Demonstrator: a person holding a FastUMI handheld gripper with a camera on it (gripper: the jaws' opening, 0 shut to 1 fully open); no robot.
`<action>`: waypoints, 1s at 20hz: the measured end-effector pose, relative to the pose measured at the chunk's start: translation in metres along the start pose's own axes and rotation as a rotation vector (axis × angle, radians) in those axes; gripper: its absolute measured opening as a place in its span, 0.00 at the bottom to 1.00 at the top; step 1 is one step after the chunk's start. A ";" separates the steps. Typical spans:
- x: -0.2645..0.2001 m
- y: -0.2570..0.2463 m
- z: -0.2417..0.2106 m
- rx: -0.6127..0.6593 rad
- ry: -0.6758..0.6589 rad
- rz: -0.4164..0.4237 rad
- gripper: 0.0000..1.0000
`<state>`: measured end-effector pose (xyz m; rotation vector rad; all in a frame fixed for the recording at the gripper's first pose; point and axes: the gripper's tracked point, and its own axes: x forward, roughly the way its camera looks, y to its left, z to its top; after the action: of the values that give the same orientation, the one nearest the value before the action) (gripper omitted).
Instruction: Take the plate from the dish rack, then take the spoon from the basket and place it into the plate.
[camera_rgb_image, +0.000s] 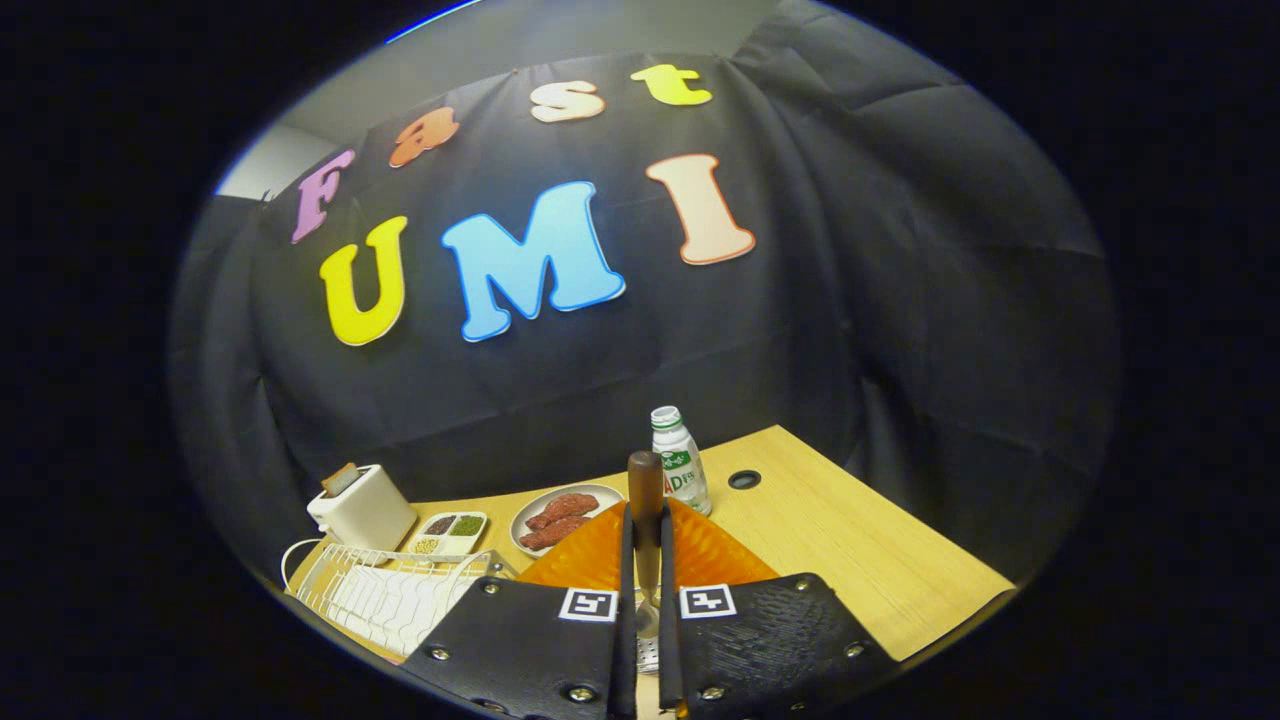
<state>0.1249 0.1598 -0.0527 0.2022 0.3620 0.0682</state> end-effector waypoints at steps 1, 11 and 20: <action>-0.009 0.014 0.006 -0.019 -0.009 0.025 0.08; -0.093 0.183 -0.038 -0.083 0.043 0.335 0.08; -0.142 0.271 -0.130 -0.207 0.095 0.465 0.08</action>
<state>-0.0621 0.4339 -0.0668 0.0748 0.3940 0.5729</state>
